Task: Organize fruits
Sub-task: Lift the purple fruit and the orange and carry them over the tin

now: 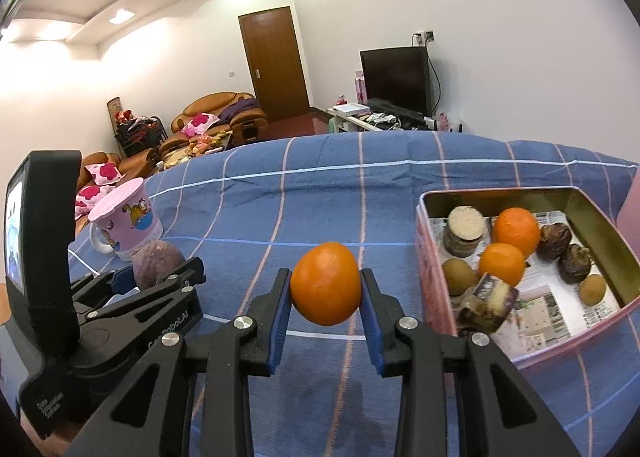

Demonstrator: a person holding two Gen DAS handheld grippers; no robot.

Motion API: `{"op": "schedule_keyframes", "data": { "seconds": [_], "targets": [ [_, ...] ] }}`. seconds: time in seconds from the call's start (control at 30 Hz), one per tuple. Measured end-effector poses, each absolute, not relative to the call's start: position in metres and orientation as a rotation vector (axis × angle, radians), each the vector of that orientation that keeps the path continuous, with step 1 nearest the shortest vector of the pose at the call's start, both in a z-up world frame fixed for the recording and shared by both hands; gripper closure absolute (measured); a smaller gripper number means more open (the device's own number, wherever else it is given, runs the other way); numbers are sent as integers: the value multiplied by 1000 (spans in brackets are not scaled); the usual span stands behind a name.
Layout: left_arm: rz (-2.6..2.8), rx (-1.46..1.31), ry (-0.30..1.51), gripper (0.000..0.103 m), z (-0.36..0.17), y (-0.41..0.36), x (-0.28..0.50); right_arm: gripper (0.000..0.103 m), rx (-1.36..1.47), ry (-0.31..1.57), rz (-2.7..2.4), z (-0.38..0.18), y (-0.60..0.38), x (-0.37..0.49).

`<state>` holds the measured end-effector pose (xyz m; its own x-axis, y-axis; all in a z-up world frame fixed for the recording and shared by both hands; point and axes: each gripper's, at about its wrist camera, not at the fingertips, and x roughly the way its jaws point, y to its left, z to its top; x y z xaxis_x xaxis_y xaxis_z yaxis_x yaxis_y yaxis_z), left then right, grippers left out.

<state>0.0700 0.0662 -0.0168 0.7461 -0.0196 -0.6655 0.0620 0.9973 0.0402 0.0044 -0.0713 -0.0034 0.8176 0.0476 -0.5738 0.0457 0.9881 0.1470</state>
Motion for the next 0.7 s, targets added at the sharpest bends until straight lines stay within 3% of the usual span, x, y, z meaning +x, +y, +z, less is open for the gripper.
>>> {"op": "schedule_keyframes", "data": {
  "seconds": [0.7],
  "targets": [
    [-54, 62, 679, 53, -13, 24, 40, 68, 155, 593, -56, -1, -113, -20]
  ]
}}
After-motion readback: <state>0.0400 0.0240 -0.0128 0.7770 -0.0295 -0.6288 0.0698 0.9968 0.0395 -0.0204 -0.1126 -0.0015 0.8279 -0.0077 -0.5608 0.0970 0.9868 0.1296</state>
